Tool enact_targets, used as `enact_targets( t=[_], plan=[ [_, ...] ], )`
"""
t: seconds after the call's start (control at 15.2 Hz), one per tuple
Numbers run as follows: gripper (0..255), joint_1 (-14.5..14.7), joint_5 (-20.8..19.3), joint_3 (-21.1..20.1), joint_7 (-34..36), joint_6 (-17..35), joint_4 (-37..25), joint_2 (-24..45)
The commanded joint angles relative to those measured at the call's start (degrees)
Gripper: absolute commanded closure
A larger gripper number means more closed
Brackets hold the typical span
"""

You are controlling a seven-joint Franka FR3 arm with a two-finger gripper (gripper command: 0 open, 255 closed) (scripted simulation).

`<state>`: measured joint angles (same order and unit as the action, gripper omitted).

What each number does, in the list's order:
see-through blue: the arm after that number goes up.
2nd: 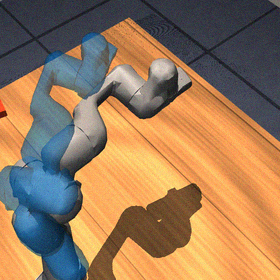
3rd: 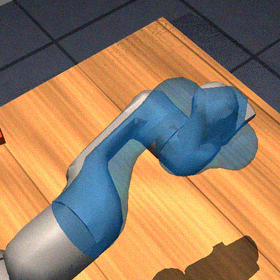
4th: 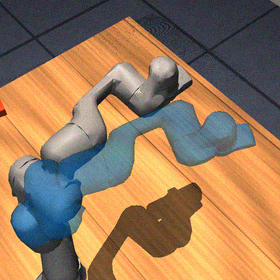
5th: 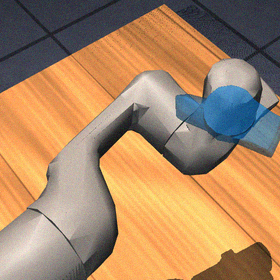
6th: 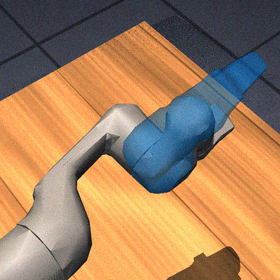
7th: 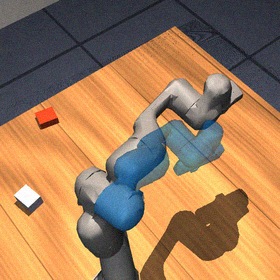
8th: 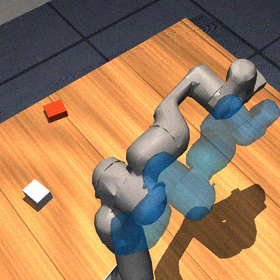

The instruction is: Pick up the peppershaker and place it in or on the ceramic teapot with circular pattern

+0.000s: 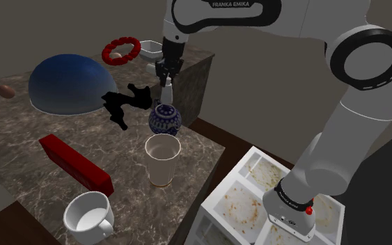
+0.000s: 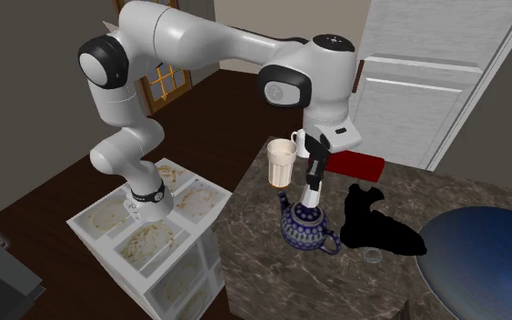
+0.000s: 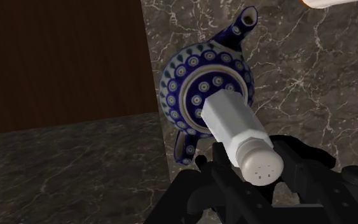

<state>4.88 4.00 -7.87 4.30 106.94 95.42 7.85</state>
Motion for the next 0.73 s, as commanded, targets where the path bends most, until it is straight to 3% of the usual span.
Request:
enact_targets(
  t=[0.0,0.53,0.59,0.66],
  plan=[
    [255,-0.05,0.08,0.03,-0.22,1.96,2.14,-0.20],
    [255,-0.05,0.08,0.03,-0.22,1.96,2.14,-0.20],
    [0,-0.05,0.08,0.03,-0.22,1.96,2.14,-0.20],
    [0,-0.05,0.08,0.03,-0.22,1.96,2.14,-0.20]
  ],
)
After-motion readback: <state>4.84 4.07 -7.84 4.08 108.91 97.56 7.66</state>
